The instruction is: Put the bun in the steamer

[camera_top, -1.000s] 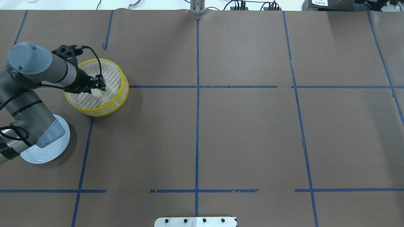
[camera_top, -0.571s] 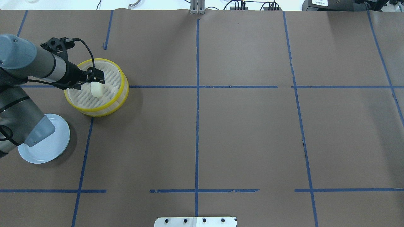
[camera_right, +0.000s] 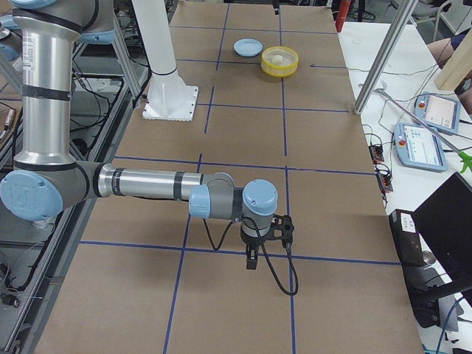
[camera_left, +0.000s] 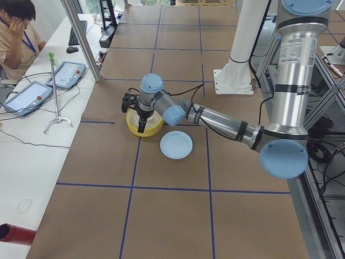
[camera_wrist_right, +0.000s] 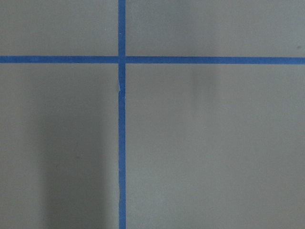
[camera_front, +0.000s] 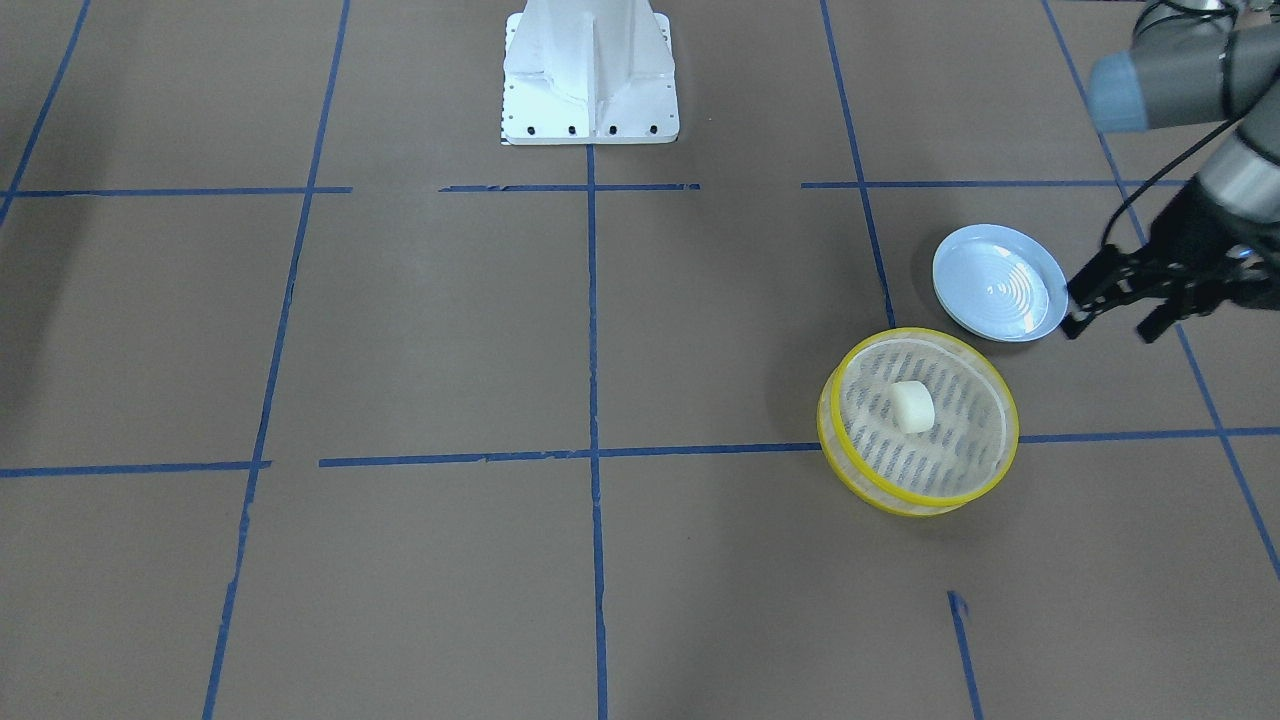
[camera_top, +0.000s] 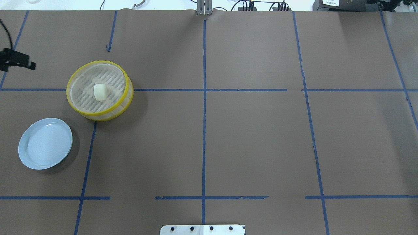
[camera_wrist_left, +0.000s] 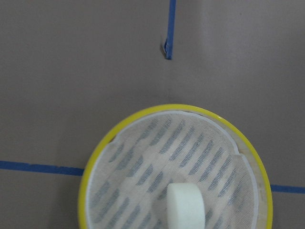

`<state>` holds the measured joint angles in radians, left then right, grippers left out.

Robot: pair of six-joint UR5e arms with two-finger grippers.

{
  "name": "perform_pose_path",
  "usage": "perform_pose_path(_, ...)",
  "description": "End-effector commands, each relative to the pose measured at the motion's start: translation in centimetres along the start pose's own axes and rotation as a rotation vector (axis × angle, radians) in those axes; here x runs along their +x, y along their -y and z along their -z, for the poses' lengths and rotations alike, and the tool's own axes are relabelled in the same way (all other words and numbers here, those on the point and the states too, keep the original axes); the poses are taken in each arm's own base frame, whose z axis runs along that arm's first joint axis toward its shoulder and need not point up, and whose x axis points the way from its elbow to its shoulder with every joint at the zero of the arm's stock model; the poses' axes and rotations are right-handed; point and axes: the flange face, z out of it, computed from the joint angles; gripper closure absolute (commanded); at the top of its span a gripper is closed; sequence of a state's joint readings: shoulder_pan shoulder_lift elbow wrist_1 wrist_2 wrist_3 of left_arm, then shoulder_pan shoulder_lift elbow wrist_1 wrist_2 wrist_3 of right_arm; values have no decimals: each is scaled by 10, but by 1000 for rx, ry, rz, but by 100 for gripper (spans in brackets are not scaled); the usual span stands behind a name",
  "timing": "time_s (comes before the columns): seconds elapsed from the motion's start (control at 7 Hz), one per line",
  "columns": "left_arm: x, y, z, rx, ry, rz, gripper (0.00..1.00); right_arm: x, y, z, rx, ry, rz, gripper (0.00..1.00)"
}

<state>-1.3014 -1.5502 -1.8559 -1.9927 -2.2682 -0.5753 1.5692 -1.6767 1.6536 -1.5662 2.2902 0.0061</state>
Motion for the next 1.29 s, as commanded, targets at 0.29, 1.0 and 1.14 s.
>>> perform_pose_path(0.29,-145,-71,49,-134,30,-133,1,0,0,0,0,0,0,0)
perform_pose_path(1.0,-191,-91,48,-237,40,-114,0,0,0,0,0,0,0,0)
perform_pose_path(1.14,-194,-94,52,-232,43,-104,0,0,0,0,0,0,0,0)
